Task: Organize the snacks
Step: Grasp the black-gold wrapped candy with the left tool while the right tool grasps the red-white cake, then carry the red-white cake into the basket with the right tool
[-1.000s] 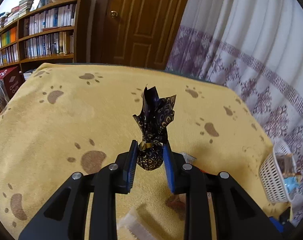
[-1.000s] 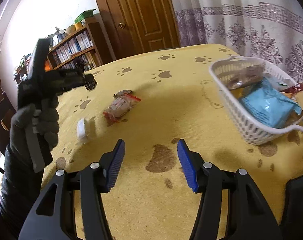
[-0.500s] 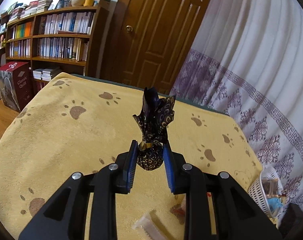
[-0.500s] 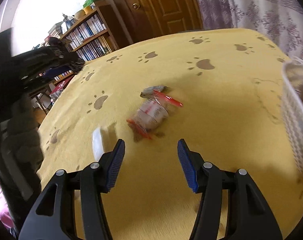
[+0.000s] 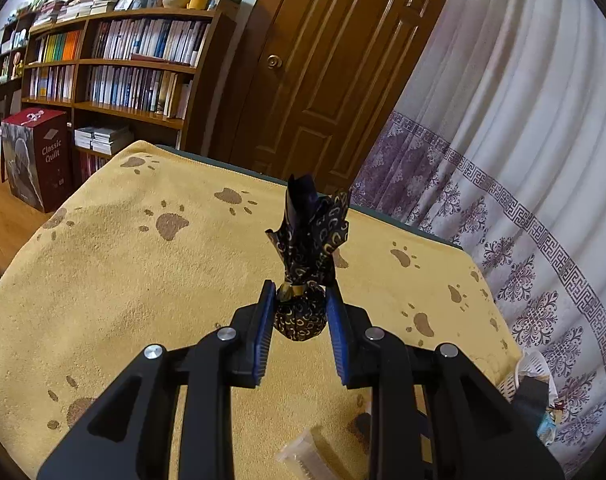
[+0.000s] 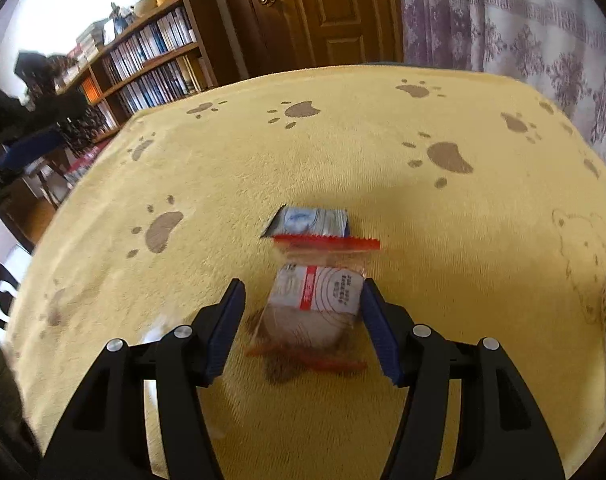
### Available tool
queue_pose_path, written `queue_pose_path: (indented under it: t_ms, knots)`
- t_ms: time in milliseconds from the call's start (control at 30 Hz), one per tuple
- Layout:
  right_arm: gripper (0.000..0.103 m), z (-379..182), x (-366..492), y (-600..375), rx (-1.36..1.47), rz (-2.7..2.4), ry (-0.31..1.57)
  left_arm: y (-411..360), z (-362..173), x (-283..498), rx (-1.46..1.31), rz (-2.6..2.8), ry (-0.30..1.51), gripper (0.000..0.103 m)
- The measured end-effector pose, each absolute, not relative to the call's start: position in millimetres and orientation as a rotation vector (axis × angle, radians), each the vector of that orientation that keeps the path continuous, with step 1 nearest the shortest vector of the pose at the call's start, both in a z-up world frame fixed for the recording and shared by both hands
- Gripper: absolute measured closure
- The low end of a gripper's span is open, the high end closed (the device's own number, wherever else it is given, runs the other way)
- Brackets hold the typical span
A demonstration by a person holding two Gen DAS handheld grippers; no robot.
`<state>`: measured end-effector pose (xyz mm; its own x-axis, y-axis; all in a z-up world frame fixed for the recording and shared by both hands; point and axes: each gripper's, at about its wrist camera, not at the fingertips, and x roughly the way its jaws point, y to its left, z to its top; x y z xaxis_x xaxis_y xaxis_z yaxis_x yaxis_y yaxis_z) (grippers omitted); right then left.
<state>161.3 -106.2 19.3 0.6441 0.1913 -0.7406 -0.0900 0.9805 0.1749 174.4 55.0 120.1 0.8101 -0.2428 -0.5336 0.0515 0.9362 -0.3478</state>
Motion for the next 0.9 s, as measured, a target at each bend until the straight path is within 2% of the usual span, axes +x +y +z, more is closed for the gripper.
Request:
queue_pose_path:
  t_ms: [67, 167, 267, 900]
  knots:
    - [0.043, 18, 162, -101, 0.086, 0.140, 0.853, 55, 120, 175, -0.333, -0.162, 0.608, 0.077]
    - [0.057, 15, 159, -97, 0.018, 0.104, 0.842, 56, 119, 175, -0.338, -0.165, 0.609, 0.077]
    - [0.061, 15, 154, -99, -0.006, 0.104, 0.835, 57, 119, 175, -0.342, -0.165, 0.610, 0.077]
    - [0.062, 63, 90, -157, 0.139, 0.056, 0.736, 53, 134, 163, -0.346, -0.202, 0.570, 0.077]
